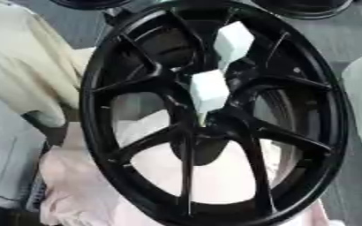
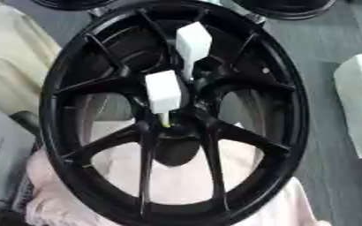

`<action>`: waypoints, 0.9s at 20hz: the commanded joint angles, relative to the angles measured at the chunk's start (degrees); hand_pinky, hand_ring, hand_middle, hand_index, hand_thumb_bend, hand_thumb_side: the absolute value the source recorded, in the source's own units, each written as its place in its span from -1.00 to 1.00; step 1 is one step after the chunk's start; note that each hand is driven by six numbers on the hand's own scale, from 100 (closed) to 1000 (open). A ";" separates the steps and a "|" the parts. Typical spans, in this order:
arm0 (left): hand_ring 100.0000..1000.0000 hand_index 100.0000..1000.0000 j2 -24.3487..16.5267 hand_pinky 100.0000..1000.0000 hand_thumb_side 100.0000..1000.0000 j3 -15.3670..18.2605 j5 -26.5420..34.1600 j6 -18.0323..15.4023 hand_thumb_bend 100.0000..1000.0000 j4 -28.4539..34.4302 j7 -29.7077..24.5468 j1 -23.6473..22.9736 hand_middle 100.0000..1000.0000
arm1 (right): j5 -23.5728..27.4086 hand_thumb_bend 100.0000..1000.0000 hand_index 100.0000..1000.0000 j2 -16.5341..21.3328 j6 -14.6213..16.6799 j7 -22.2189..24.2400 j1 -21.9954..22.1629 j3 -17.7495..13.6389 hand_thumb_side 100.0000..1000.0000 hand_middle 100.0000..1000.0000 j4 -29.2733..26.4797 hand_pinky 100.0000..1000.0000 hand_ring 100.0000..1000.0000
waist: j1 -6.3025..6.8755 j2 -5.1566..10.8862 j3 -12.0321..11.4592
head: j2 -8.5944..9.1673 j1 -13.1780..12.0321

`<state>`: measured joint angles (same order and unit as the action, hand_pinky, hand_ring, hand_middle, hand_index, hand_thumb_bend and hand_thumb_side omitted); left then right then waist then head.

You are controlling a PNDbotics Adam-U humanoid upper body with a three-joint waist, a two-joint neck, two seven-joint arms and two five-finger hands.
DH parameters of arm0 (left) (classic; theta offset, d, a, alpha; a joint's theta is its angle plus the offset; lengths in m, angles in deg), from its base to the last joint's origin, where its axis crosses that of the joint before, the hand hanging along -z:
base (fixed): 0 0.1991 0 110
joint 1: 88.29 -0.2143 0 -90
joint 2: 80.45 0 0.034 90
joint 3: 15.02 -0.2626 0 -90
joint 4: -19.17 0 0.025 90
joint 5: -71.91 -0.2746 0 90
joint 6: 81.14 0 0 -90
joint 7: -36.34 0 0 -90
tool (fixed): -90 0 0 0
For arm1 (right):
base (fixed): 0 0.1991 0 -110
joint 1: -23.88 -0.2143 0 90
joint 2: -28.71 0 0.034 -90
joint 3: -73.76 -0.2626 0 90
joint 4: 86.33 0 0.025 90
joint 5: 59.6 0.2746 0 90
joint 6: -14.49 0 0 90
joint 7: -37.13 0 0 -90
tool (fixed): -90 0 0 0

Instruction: Pull the pin out of the wheel hub.

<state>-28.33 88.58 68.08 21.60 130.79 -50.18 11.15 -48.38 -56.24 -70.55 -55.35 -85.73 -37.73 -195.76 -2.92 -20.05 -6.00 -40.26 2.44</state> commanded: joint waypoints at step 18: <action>0.06 0.40 11.99 0.08 0.06 -1.73 32.43 -18.50 -1.00 2.98 14.56 9.48 0.05 | 1.65 -0.76 -0.02 1.92 0.19 -0.62 -1.60 -0.19 -0.52 -0.10 -1.59 0.49 0.00 | -0.62 1.83 0.71 | 0.05 -1.63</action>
<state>-15.81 86.44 100.75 3.38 132.96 -34.76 19.97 -47.27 -55.81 -70.38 -55.79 -86.78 -37.68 -196.05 -3.73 -19.46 -5.34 -40.23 1.01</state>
